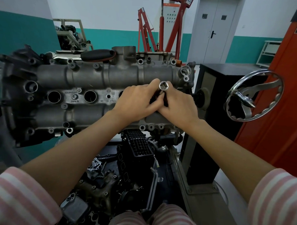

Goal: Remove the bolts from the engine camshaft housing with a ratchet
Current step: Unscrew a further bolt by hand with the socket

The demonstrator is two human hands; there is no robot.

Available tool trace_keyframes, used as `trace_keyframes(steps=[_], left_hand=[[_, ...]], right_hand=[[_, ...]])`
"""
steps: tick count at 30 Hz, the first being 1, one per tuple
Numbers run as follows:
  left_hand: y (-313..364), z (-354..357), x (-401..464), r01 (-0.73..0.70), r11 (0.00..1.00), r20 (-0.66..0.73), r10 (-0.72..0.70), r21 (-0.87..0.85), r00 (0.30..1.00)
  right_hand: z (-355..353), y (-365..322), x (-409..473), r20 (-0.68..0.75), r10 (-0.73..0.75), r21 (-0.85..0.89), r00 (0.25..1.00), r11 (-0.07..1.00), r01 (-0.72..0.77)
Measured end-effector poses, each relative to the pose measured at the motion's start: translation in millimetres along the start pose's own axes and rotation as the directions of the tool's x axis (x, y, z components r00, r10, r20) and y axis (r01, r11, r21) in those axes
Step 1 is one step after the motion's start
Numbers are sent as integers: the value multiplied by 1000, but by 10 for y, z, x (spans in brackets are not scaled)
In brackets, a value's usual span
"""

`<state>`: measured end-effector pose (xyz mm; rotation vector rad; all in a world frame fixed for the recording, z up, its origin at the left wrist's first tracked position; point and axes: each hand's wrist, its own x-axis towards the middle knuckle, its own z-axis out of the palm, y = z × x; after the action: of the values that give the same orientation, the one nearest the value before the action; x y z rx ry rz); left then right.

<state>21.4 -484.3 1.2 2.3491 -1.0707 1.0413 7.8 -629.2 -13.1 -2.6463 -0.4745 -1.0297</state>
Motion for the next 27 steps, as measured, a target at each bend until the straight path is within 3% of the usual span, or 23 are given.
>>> trace_keyframes(steps=[7,11,22,27], left_hand=[[-33,11,-10,12,1000,-23,-12,-9,1000],[-28,8,0,19,998,44,-21,54,999],[33,-12,-2,-16,999,-14,17,39,1000],[-14,6,5,35,997,22,-37,65,999]], right_hand=[[-5,-23,-32,-20,-34,13,999,999,34],[-17,-26,-40,-47,-39,17,998,999,40],[4,3,4,24,-1,-31,1000,1000,2],[9,-7,-18,-16,-3,-9,1000,1000,3]])
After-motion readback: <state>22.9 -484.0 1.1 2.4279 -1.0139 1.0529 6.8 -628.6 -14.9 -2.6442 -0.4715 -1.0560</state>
